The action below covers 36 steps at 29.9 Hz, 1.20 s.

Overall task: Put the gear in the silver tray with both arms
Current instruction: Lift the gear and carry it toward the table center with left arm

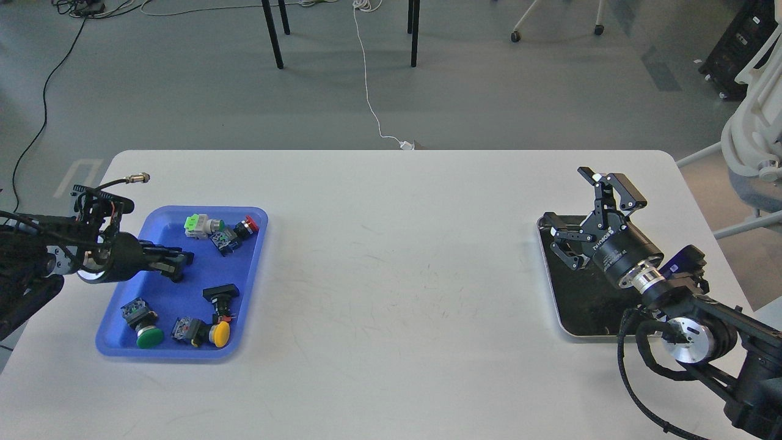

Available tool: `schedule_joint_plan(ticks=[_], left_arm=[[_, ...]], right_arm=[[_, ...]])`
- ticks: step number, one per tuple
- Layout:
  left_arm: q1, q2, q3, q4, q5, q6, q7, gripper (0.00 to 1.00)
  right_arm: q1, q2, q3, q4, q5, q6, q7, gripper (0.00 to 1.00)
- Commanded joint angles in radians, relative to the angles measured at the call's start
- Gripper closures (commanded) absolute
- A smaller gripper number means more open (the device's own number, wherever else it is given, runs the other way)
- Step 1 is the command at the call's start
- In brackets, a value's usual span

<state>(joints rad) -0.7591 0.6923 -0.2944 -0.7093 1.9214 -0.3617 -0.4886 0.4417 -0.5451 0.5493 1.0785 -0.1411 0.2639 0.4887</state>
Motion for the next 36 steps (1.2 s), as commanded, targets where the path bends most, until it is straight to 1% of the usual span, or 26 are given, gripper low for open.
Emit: schedule_joint_plan(ticks=[1, 4, 6, 10, 13, 15, 17, 18, 22, 26, 31, 32, 36], left_arm=[[-0.032, 0.004, -0.002, -0.016, -0.002, 0.0, 0.0, 0.88], [-0.095, 0.018, -0.002, -0.038, -0.007, -0.003, 0.0, 0.88], [-0.147, 0.05, -0.002, -0.07, -0.019, -0.005, 0.0, 0.88], [-0.239, 0.125, -0.005, -0.241, -0.071, -0.057, 0.0, 0.88], [-0.282, 0.124, -0.003, -0.392, -0.09, -0.1, 0.0, 0.87], [-0.305, 0.098, 0.0, -0.476, -0.085, -0.114, 0.0, 0.87], [-0.327, 0.011, 0.011, -0.518, -0.078, -0.127, 0.0, 0.88], [-0.341, -0.055, 0.02, -0.521, -0.068, -0.127, 0.0, 0.87], [-0.382, -0.262, 0.095, -0.494, 0.022, -0.127, 0.0, 0.87], [-0.422, -0.469, 0.19, -0.372, 0.071, -0.127, 0.0, 0.87], [-0.425, -0.666, 0.248, -0.199, 0.071, -0.127, 0.0, 0.87], [-0.424, -0.692, 0.256, -0.173, 0.073, -0.127, 0.0, 0.87], [-0.421, -0.692, 0.316, -0.104, 0.07, -0.127, 0.0, 0.87]], right_arm=[[0.0, -0.001, 0.003, 0.0, 0.0, 0.0, 0.0, 0.01], [0.002, -0.004, 0.003, 0.001, 0.0, 0.0, 0.0, 0.01], [0.005, -0.006, 0.004, 0.001, 0.0, 0.0, 0.0, 0.01], [0.014, -0.012, 0.004, 0.003, 0.0, 0.0, 0.0, 0.01], [0.037, -0.015, 0.003, 0.006, 0.0, 0.0, 0.0, 0.01], [0.073, -0.025, -0.006, 0.008, 0.0, 0.0, 0.0, 0.01], [0.11, -0.039, -0.014, 0.009, 0.001, 0.0, 0.0, 0.01], [0.132, -0.047, -0.022, 0.011, 0.006, -0.002, 0.0, 0.01], [0.248, -0.076, -0.081, 0.009, 0.011, -0.008, 0.0, 0.01], [0.379, -0.113, -0.176, 0.011, 0.038, -0.008, 0.0, 0.01], [0.517, -0.124, -0.278, 0.011, 0.083, -0.008, 0.0, 0.01], [0.535, -0.122, -0.29, 0.011, 0.084, -0.008, 0.0, 0.01], [0.606, -0.116, -0.339, 0.011, 0.089, -0.008, 0.0, 0.01]])
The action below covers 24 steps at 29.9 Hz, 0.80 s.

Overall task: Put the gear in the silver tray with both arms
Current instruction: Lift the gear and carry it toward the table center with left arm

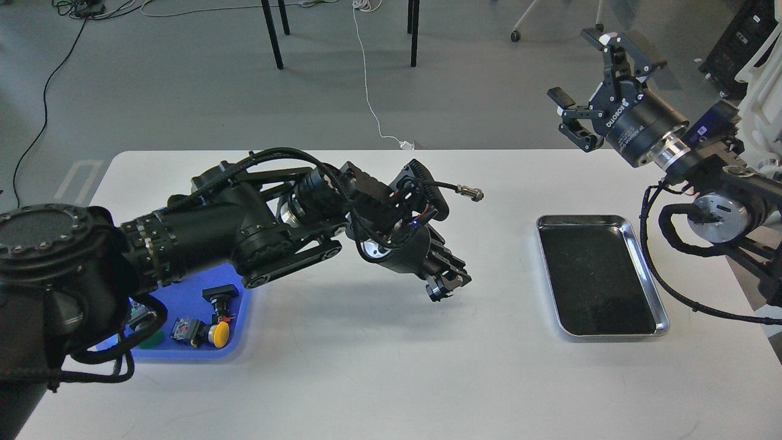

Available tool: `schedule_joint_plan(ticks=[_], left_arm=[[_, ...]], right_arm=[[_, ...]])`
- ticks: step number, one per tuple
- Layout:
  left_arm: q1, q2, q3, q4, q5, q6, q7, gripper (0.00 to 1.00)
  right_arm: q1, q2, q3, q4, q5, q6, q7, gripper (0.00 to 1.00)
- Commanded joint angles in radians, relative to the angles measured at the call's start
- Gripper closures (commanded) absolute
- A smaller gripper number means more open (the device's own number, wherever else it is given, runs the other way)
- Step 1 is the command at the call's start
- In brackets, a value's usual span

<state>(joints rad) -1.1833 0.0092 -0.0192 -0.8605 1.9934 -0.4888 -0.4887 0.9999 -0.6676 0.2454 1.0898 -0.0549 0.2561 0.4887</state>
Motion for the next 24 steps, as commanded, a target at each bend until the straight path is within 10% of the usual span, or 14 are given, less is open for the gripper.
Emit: schedule_joint_plan(ticks=[1, 24], left_arm=[[0.004, -0.009, 0.05, 0.063, -0.004, 0.0, 0.0, 0.87], [0.067, -0.009, 0.102, 0.092, -0.065, 0.0, 0.0, 0.78]], right_arm=[[0.057, 0.008, -0.044, -0.001, 0.003, 0.0, 0.0, 0.01], [0.026, 0.011, -0.077, -0.014, -0.003, -0.001, 0.0, 0.01]])
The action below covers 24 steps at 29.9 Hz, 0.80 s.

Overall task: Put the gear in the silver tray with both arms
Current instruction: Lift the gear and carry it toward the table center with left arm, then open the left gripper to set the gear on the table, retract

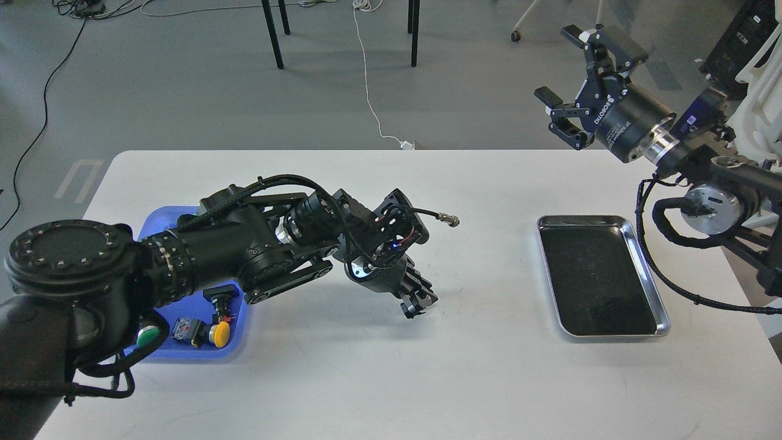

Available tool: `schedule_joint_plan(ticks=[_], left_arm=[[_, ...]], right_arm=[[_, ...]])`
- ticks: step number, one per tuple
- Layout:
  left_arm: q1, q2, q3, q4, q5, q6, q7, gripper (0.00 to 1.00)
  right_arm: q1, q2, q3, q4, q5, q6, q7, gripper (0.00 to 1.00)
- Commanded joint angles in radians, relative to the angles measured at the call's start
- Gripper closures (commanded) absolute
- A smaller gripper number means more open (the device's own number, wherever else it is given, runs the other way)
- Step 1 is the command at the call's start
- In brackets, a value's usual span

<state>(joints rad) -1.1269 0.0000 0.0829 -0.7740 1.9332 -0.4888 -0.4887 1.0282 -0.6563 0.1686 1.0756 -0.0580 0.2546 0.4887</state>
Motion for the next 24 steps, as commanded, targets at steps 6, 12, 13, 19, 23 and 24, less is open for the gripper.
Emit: schedule_joint_plan(ticks=[6, 12, 13, 19, 23, 24], left_arm=[[0.036, 0.0, 0.0, 0.01, -0.005, 0.0, 0.0, 0.35], [-0.02, 0.0, -0.017, 0.009, -0.069, 0.0, 0.0, 0.12], [-0.033, 0.0, -0.017, 0.007, -0.112, 0.0, 0.0, 0.11], [-0.05, 0.101, -0.116, -0.005, -0.396, 0.024, 0.0, 0.06], [0.005, 0.265, -0.267, -0.022, -0.682, 0.032, 0.0, 0.04], [0.034, 0.3, -0.3, -0.042, -0.764, 0.033, 0.0, 0.03]], right_arm=[[-0.008, 0.0, 0.0, 0.0, 0.0, 0.0, 0.0, 0.01], [-0.014, -0.006, 0.0, 0.003, 0.0, 0.002, 0.0, 0.01], [-0.014, -0.009, 0.0, 0.003, 0.0, 0.002, 0.0, 0.01], [-0.014, -0.055, -0.043, 0.02, -0.023, 0.014, 0.0, 0.01], [-0.014, -0.074, -0.083, 0.032, -0.164, 0.017, 0.0, 0.01], [-0.014, -0.08, -0.093, 0.04, -0.215, 0.017, 0.0, 0.01]])
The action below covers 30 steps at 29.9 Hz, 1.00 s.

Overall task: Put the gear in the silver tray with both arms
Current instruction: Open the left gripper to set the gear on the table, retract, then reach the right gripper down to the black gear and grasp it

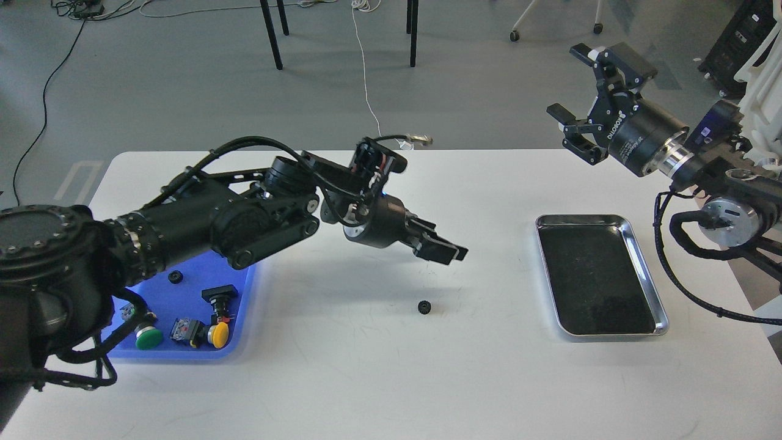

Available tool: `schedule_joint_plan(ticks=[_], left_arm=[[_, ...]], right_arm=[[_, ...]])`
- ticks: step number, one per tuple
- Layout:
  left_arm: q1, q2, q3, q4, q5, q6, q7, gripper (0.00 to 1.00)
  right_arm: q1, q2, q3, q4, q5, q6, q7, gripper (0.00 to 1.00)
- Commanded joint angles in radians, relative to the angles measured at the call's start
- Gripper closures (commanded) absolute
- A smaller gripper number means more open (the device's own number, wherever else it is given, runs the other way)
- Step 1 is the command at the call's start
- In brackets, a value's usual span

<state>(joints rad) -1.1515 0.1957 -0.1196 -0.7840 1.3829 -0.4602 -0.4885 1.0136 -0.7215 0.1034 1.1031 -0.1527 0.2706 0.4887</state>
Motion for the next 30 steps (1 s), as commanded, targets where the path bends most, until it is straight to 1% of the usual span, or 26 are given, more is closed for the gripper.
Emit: schedule_joint_plan(ticks=[1, 4, 6, 8, 9, 10, 11, 14, 15, 17, 18, 23, 26, 30], left_arm=[[0.091, 0.146, -0.139, -0.058, -0.313, 0.008, 0.0, 0.03], [0.186, 0.261, -0.242, -0.124, -0.569, 0.011, 0.0, 0.02], [0.29, 0.32, -0.305, -0.155, -0.707, 0.012, 0.0, 0.02], [0.381, 0.344, -0.383, -0.172, -0.772, 0.012, 0.0, 0.02], [0.444, 0.356, -0.455, -0.184, -0.791, 0.011, 0.0, 0.02], [0.464, 0.358, -0.478, -0.187, -0.792, 0.011, 0.0, 0.02], [0.563, 0.36, -0.6, -0.201, -0.792, 0.012, 0.0, 0.02], [0.686, 0.35, -0.765, -0.21, -0.8, 0.011, 0.0, 0.02], [0.708, 0.349, -0.8, -0.21, -0.805, 0.009, 0.0, 0.02], [0.748, 0.346, -0.854, -0.21, -0.815, 0.002, 0.033, 0.02], [0.759, 0.347, -0.868, -0.21, -0.821, -0.002, 0.037, 0.02], [0.78, 0.352, -0.896, -0.224, -0.829, -0.003, 0.041, 0.02], [0.78, 0.352, -0.897, -0.244, -0.829, -0.002, 0.042, 0.02], [0.78, 0.352, -0.897, -0.267, -0.829, 0.002, 0.045, 0.02]], right_arm=[[0.0, -0.022, -0.042, 0.023, -0.183, 0.002, 0.0, 0.01], [0.013, -0.032, -0.096, 0.046, -0.348, 0.001, 0.0, 0.01], [0.043, -0.035, -0.137, 0.052, -0.48, 0.002, 0.0, 0.01], [0.095, -0.032, -0.195, 0.052, -0.588, 0.001, 0.0, 0.01], [0.136, -0.024, -0.255, 0.052, -0.647, 0.001, 0.0, 0.01], [0.152, -0.021, -0.272, 0.052, -0.663, 0.001, 0.0, 0.01], [0.231, 0.008, -0.372, 0.054, -0.735, 0.001, 0.0, 0.01], [0.368, 0.112, -0.557, 0.049, -0.826, 0.001, 0.0, 0.01], [0.406, 0.149, -0.609, 0.047, -0.844, -0.002, 0.0, 0.01], [0.476, 0.245, -0.71, 0.041, -0.866, -0.01, 0.0, 0.01], [0.497, 0.289, -0.747, 0.038, -0.867, -0.011, 0.0, 0.01], [0.579, 0.5, -0.904, 0.011, -0.89, -0.031, 0.0, 0.02], [0.602, 0.605, -0.996, -0.017, -0.912, -0.091, 0.0, 0.03], [0.591, 0.72, -1.097, -0.057, -0.913, -0.203, 0.0, 0.05]])
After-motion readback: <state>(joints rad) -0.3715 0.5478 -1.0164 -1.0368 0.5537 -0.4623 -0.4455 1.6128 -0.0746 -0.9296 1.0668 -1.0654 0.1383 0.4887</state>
